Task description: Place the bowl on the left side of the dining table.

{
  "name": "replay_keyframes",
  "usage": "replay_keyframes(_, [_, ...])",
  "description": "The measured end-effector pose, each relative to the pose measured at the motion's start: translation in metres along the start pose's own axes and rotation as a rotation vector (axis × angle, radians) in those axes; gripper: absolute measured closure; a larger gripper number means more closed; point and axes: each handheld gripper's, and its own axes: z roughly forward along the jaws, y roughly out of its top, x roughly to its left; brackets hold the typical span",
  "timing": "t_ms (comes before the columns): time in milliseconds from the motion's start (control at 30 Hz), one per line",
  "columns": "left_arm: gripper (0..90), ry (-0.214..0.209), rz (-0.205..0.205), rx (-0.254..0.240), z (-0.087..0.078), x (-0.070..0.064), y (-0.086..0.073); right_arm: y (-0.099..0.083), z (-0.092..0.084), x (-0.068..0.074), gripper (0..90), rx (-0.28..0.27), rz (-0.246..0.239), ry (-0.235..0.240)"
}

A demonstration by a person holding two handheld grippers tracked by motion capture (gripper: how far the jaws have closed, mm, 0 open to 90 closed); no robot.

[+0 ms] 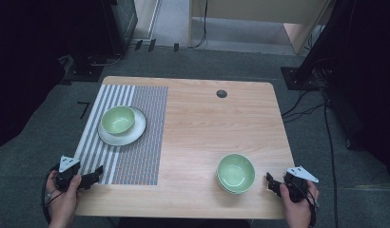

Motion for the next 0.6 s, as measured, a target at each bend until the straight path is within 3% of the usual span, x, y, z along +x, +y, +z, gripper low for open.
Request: replay_keyframes(600, [8.8, 0.047, 0.049, 0.025, 0.0024, -0.0063, 0.0007, 0.0, 0.0, 0.0, 18.9, 0.0, 0.0, 0.0])
